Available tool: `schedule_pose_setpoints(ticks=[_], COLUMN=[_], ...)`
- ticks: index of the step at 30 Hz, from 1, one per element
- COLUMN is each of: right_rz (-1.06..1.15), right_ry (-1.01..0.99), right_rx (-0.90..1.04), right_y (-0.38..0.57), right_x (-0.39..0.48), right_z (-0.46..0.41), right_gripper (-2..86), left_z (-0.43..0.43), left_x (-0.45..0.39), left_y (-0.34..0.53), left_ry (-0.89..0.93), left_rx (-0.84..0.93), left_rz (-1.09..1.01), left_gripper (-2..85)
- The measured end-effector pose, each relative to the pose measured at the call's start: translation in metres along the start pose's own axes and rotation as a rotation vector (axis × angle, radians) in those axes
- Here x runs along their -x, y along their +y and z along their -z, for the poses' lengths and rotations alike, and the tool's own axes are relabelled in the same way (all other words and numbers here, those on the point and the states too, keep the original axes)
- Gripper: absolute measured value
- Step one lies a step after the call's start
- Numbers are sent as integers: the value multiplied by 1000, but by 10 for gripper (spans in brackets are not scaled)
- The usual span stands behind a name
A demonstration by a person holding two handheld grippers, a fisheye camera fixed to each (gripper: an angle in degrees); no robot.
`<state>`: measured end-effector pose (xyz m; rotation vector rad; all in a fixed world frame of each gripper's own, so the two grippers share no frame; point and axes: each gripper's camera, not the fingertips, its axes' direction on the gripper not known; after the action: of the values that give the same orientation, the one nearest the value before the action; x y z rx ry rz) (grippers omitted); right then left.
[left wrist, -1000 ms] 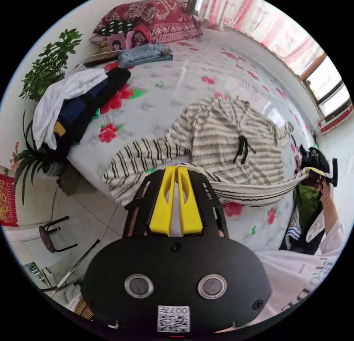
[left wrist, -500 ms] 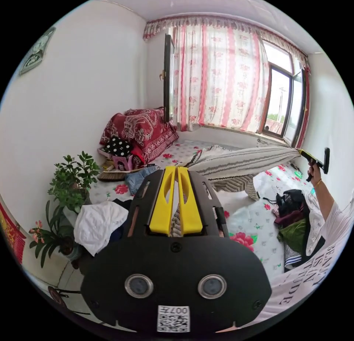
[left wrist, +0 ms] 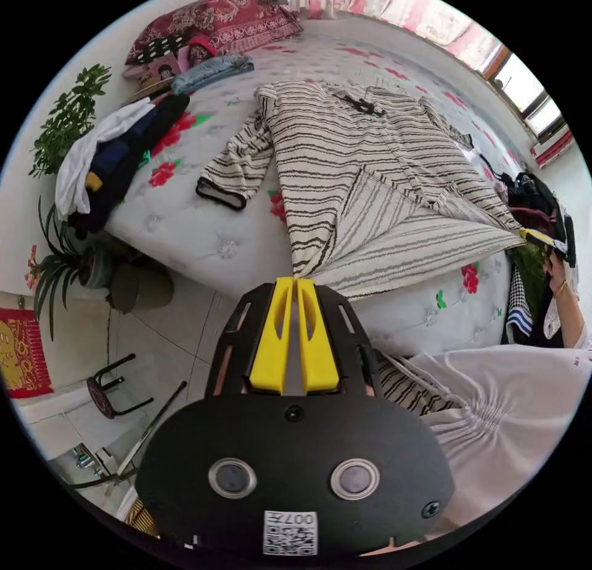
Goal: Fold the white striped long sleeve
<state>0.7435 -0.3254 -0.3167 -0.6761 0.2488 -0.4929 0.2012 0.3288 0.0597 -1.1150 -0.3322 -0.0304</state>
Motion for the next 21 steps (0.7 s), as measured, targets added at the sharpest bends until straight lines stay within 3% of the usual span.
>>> schedule_pose_setpoints(ticks=[10, 16, 21], right_rz=[21, -93, -70], right_ry=[33, 22, 96], right_rx=[72, 177, -13], right_y=[63, 86, 100], right_x=[16, 6, 32], right_z=[-34, -74, -37], right_gripper=[-2, 8, 21], left_z=[-15, -39, -21], left_x=[-13, -17, 2], left_y=[57, 74, 94], left_ry=[30, 0, -11], left_rx=[-12, 35, -5], left_rz=[11, 11, 82], left_gripper=[-9, -5, 4])
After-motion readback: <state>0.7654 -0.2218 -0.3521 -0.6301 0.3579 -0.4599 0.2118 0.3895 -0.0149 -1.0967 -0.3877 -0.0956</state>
